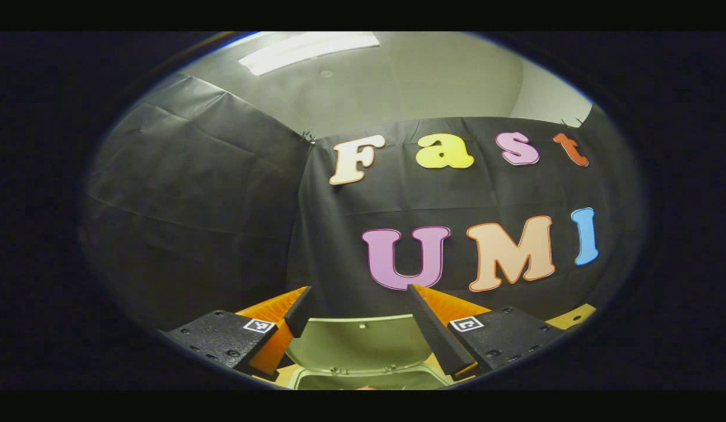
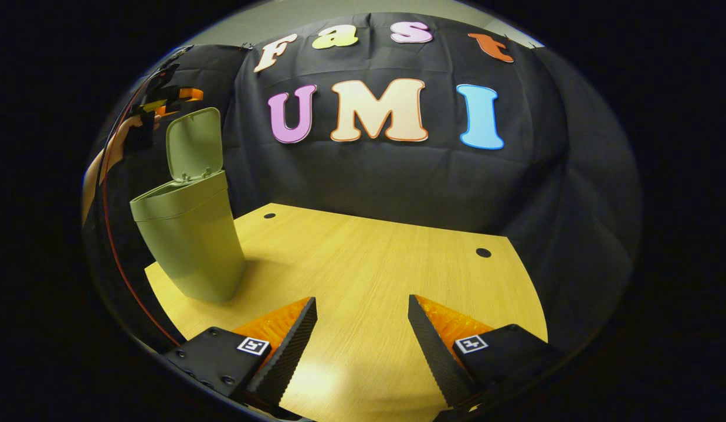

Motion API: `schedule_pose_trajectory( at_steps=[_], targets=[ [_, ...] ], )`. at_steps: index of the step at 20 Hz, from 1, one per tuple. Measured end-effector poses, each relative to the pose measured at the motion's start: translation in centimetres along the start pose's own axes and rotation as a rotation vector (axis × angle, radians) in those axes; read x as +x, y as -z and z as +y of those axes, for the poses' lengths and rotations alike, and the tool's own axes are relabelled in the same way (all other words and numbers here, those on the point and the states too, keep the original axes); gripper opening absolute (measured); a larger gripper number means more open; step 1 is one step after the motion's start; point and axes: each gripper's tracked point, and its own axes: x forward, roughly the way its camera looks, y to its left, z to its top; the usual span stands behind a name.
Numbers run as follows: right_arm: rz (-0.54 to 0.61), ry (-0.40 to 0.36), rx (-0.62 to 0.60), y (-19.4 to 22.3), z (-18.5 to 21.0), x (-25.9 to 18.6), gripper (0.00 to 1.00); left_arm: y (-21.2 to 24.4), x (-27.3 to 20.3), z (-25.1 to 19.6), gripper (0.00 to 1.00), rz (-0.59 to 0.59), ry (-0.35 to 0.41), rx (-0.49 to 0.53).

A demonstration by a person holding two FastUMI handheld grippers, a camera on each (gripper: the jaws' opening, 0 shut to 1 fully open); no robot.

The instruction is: Press the lid of the desktop garbage bin to open it, pick up the crumpled paper on the desktop and throw it into the bin, then pick up the pop can on the desktop and drop it into the bin, and finally close the garbage bin lid.

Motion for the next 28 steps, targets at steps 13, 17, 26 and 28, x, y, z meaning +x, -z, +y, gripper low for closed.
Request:
schedule_pose_trajectory(
  at_steps=[13,17,26,28],
  targets=[
    [0.015,-0.008,-0.012,-0.2,0.9,1.1,1.0,4.0,-0.8,-1.5,0.95,0.205,0.05,0.016],
    [0.036,-0.065,-0.015,-0.1,2.4,2.1,0.99,5.1,-4.2,-1.9,1.0,0.25,0.079,0.013],
    [0.043,-0.174,-0.04,-0.4,4.8,2.2,0.99,11.4,-11.4,-2.5,0.94,0.411,0.103,-0.029],
    [0.049,-0.181,-0.051,-0.2,5.0,2.1,0.99,12.7,-12.4,-2.5,0.94,0.434,0.096,-0.038]
  ],
)
